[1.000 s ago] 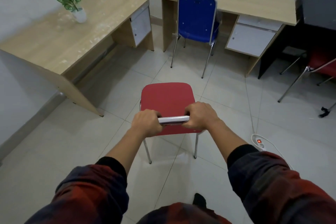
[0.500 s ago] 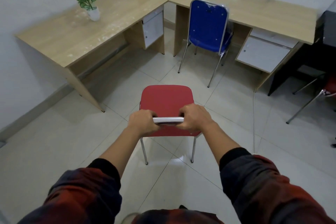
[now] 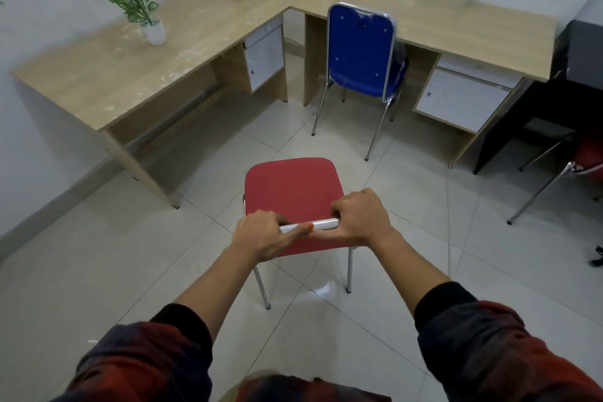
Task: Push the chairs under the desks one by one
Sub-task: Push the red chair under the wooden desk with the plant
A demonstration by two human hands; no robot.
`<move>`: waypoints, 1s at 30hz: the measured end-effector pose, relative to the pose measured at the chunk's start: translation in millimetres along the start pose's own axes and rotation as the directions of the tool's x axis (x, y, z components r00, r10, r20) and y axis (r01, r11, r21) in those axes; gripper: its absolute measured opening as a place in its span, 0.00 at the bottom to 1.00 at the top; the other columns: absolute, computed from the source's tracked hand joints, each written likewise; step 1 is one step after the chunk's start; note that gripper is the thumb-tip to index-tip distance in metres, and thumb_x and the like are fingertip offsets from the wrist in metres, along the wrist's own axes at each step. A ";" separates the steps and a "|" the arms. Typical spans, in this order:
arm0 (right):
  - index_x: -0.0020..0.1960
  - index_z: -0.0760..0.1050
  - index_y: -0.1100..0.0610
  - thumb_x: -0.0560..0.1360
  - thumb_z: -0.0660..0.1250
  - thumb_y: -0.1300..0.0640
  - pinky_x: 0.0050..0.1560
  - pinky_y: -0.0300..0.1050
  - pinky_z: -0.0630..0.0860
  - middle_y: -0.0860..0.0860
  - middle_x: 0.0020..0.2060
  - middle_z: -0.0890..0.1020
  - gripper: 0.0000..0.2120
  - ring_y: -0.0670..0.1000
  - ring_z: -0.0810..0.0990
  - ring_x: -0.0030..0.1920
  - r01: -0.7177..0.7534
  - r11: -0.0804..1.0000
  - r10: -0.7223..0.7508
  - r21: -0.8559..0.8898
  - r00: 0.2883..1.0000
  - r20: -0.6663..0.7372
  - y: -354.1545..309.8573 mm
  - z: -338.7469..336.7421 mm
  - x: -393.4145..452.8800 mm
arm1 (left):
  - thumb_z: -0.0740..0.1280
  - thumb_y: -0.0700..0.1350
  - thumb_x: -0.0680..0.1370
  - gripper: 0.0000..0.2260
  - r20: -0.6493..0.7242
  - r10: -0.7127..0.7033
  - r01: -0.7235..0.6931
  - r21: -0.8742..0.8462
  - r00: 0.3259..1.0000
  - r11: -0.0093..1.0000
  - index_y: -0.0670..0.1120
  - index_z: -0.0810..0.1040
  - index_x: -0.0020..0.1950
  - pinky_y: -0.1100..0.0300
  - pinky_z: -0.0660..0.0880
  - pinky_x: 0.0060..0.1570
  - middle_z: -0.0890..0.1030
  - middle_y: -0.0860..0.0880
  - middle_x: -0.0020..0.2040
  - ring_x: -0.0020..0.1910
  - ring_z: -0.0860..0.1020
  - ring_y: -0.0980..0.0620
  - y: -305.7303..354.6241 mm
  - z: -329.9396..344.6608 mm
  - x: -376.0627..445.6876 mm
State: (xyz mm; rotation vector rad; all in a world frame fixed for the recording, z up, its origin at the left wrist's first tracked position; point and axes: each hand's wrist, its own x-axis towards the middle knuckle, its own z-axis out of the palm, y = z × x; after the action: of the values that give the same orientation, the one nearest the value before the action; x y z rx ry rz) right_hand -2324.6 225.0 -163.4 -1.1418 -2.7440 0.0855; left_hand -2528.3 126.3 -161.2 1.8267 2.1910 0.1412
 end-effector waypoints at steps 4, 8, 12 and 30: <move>0.25 0.71 0.54 0.69 0.46 0.19 0.33 0.44 0.69 0.46 0.20 0.72 0.41 0.48 0.72 0.23 -0.094 0.992 0.098 0.081 0.994 -0.051 -12.9 1.9 12.2 | 0.37 0.81 0.63 0.45 -0.022 -0.042 0.042 0.019 0.999 0.999 0.59 0.85 0.49 0.58 0.72 0.35 0.81 0.53 0.34 0.36 0.77 0.51 -10.8 -9.5 6.3; 0.28 0.74 0.55 0.71 0.47 0.21 0.30 0.47 0.75 0.49 0.23 0.75 0.41 0.50 0.75 0.26 -0.095 0.974 0.091 0.208 0.995 0.026 -6.2 0.6 23.4 | 0.36 0.82 0.63 0.46 -0.078 -0.099 0.102 0.035 0.992 0.994 0.55 0.86 0.43 0.58 0.72 0.35 0.79 0.52 0.31 0.35 0.77 0.50 -7.6 -9.6 14.2; 0.29 0.75 0.54 0.70 0.49 0.20 0.29 0.45 0.74 0.47 0.23 0.75 0.39 0.49 0.75 0.25 -0.094 0.975 0.089 0.203 0.996 0.032 23.6 0.5 33.5 | 0.36 0.81 0.64 0.47 -0.106 -0.132 0.135 0.025 0.986 0.991 0.52 0.85 0.39 0.59 0.72 0.32 0.78 0.51 0.28 0.31 0.76 0.52 11.7 -5.7 28.2; 0.31 0.74 0.55 0.71 0.51 0.26 0.39 0.49 0.78 0.50 0.27 0.77 0.33 0.55 0.78 0.32 -0.364 0.916 0.344 0.166 0.929 0.139 13.1 9.4 99.9 | 0.46 0.81 0.64 0.39 -0.084 -0.059 0.051 -0.089 0.995 0.995 0.56 0.86 0.42 0.59 0.72 0.35 0.83 0.56 0.36 0.36 0.79 0.54 -34.4 -27.5 97.8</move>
State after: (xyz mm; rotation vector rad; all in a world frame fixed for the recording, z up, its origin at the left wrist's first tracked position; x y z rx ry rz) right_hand -2386.3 305.1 -161.0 -1.6038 -2.5101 0.4552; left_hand -2583.9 217.9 -158.7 1.7425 2.2541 0.3047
